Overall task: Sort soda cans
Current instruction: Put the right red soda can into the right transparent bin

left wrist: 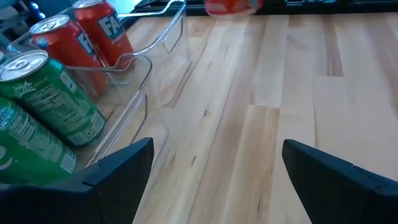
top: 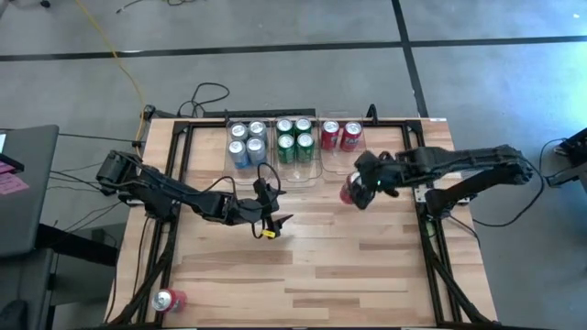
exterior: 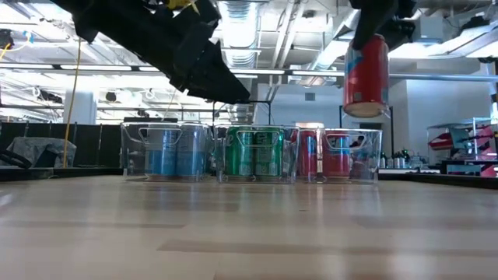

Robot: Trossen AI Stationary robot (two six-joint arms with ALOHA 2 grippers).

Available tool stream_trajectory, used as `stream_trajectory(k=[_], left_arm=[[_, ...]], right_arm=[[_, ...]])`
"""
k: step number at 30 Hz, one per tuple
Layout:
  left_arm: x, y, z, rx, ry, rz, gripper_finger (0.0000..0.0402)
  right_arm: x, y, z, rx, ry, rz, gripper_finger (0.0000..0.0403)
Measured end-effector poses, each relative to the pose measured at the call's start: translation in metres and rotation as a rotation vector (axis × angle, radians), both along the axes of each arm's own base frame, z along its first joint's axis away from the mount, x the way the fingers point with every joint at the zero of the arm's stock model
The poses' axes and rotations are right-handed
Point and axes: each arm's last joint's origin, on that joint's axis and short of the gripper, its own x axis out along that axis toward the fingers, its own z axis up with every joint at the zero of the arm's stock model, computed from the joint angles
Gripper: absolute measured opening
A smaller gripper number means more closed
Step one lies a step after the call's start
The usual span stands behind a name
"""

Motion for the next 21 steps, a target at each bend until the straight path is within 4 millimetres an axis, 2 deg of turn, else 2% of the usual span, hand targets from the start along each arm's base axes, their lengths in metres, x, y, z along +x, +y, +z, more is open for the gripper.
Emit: stream_trajectory(k=[12,21], left_arm=[[0.000,0.005,-0.001,-0.004,0.009,0.019,0.0352],[0.001,0.012,-0.001,-0.033,0.001,0.057,0.0352]], right_arm=[[-0.011,-0.063,0.005,-0.109,0.053,-0.105,0.0329],[-0.002,-0.111,0.004,-0.184,-0.012,-0.208,0.0329]])
